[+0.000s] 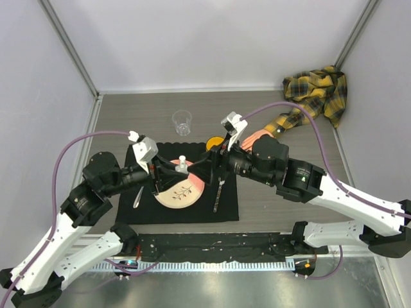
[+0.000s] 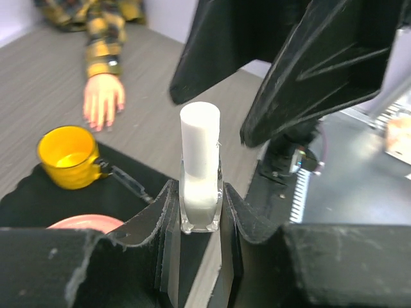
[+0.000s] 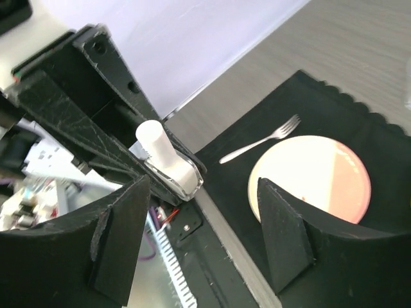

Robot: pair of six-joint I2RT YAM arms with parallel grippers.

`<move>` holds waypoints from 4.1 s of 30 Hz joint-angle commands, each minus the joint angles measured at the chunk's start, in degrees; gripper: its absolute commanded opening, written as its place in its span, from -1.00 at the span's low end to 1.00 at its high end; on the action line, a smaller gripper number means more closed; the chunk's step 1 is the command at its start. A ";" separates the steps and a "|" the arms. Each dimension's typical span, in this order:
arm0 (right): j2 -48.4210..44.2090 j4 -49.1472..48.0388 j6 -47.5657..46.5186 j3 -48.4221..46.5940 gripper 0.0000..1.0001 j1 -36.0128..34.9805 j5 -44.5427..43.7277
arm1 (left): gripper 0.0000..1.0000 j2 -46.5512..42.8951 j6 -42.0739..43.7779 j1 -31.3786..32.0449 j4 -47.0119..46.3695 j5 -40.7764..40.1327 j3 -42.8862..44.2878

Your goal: Paint the nails

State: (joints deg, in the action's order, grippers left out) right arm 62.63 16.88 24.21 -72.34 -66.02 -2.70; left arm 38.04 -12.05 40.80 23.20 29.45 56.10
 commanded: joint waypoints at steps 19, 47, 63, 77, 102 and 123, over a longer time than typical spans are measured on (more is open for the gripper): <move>11.02 -1.42 -0.48 -10.72 0.09 -3.94 -11.54 | -1.00 -0.16 1.51 -0.01 1.23 -7.57 0.24; -0.93 -7.15 -8.65 0.19 -0.08 -0.43 25.70 | -1.00 -2.45 -8.08 0.07 -12.94 12.85 -2.58; 5.47 6.06 -3.11 -11.59 0.26 -1.48 -1.43 | -1.00 -3.41 -3.41 0.07 -1.67 -4.23 -2.22; 12.78 4.21 -2.85 -14.77 -0.34 -2.54 -2.22 | -1.00 -2.62 -3.59 -0.01 -1.75 -2.91 -2.22; 2.06 -5.74 -5.13 -1.40 0.19 4.06 25.40 | -1.00 -0.43 -2.11 -0.01 -4.16 17.41 0.85; 6.80 0.43 -1.88 -8.60 0.09 -1.04 -4.24 | -1.00 1.69 1.68 0.07 1.94 -3.88 0.24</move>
State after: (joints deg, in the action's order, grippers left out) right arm 67.44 18.92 21.96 -76.75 -65.84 -2.63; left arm 39.70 -10.98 40.75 26.46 28.01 56.36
